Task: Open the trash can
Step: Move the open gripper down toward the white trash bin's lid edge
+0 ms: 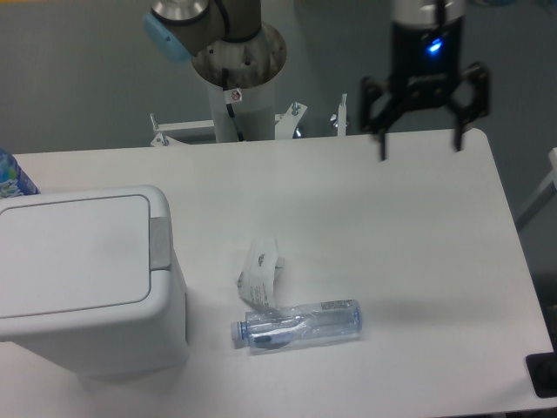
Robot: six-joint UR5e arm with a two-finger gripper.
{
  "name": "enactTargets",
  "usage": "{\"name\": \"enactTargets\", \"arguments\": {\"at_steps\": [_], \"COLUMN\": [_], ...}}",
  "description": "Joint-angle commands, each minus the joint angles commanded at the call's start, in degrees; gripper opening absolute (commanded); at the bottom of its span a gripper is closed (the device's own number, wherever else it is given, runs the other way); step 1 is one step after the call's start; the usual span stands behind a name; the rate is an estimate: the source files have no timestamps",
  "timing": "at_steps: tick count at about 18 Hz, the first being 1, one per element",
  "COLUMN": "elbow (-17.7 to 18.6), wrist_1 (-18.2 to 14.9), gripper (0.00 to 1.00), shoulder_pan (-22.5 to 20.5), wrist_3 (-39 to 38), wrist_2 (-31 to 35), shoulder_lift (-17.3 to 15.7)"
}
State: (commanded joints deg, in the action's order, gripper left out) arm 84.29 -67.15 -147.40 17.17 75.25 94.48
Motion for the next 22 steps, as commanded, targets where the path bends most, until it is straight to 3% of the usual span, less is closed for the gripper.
{"name": "enactTargets", "arguments": {"at_steps": [5, 12, 22], "elbow": [0.61, 0.53, 0.88], "wrist_1": [0.09, 0.26, 0.26], "gripper": [1.00, 1.00, 1.00], "shoulder_pan": [1.50, 7.91, 10.91], "wrist_3": [-11.35, -13.47, -13.56], "wrist_2": [-10.12, -10.03, -9.68], "shoulder_lift": [1.23, 4.48, 5.54]}}
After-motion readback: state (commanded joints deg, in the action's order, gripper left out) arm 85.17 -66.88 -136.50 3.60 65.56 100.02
